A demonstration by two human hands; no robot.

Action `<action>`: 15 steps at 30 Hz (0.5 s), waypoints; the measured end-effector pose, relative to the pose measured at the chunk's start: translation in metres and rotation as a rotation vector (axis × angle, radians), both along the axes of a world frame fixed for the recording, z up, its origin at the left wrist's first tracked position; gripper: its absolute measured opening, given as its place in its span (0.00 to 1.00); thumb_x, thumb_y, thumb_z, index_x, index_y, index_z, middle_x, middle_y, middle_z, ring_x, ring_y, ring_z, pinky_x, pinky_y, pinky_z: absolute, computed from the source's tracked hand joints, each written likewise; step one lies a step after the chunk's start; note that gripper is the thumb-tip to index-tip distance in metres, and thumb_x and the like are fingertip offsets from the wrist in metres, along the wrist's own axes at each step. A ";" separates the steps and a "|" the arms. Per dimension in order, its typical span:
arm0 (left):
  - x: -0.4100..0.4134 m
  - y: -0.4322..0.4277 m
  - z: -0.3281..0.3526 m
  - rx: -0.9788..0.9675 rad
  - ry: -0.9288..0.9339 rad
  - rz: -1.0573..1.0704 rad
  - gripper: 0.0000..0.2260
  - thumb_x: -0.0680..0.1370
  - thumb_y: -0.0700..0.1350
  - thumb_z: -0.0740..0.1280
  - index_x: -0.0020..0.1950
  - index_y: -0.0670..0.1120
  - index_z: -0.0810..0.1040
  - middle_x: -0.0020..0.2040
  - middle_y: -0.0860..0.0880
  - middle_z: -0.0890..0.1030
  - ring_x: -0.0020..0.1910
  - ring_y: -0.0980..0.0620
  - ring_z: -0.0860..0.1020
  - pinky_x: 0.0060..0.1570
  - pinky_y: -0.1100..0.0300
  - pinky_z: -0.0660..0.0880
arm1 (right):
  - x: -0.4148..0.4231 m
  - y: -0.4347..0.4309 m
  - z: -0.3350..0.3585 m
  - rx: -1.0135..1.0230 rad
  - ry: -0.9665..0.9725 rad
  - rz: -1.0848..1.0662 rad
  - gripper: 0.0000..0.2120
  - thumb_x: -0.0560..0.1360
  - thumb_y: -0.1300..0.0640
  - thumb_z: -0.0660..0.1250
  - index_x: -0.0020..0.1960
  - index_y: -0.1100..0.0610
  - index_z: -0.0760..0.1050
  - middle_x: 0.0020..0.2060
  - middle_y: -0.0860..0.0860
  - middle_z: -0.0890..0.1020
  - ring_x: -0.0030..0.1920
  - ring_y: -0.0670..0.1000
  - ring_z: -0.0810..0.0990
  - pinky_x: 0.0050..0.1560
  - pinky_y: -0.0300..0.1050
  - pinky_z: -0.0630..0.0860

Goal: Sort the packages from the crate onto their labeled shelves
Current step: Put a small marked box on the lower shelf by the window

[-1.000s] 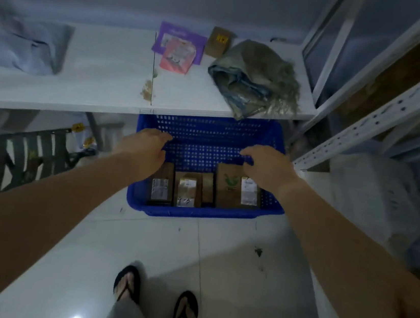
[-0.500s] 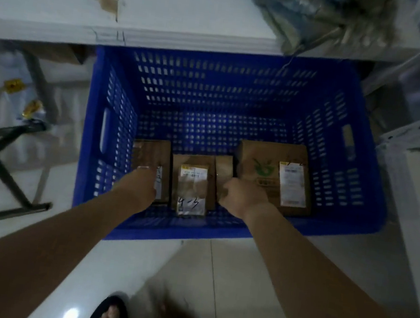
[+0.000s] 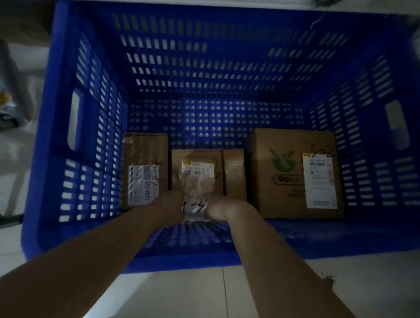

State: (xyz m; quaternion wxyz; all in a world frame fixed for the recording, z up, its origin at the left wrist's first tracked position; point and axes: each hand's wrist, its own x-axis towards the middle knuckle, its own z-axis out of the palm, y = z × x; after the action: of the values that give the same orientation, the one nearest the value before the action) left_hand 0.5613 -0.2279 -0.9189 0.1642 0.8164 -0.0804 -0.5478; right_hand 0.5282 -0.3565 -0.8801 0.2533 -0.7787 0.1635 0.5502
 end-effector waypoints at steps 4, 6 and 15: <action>0.005 0.001 0.008 -0.237 -0.214 0.171 0.45 0.74 0.36 0.69 0.75 0.42 0.37 0.75 0.41 0.54 0.71 0.43 0.61 0.67 0.54 0.62 | 0.003 -0.001 0.003 0.048 -0.232 -0.201 0.26 0.80 0.66 0.57 0.75 0.56 0.54 0.67 0.54 0.66 0.64 0.58 0.70 0.53 0.43 0.72; 0.013 0.006 0.009 -0.323 -0.312 0.219 0.45 0.75 0.35 0.66 0.74 0.48 0.32 0.74 0.48 0.56 0.67 0.48 0.66 0.57 0.59 0.68 | 0.003 -0.002 0.013 -0.002 -0.423 -0.248 0.40 0.77 0.70 0.59 0.78 0.52 0.38 0.76 0.53 0.48 0.66 0.58 0.68 0.59 0.47 0.74; 0.021 0.007 0.071 -0.489 -0.742 0.401 0.34 0.76 0.31 0.63 0.76 0.48 0.52 0.60 0.44 0.78 0.51 0.53 0.75 0.49 0.62 0.74 | 0.003 0.002 0.055 -0.201 -0.883 -0.181 0.40 0.77 0.70 0.57 0.76 0.51 0.34 0.72 0.50 0.52 0.53 0.54 0.74 0.48 0.49 0.78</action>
State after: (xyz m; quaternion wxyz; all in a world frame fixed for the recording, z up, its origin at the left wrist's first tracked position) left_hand 0.5827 -0.2210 -0.8476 0.4137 0.8935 -0.1009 -0.1425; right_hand 0.5315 -0.3542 -0.8255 0.2690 -0.9418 0.1599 0.1231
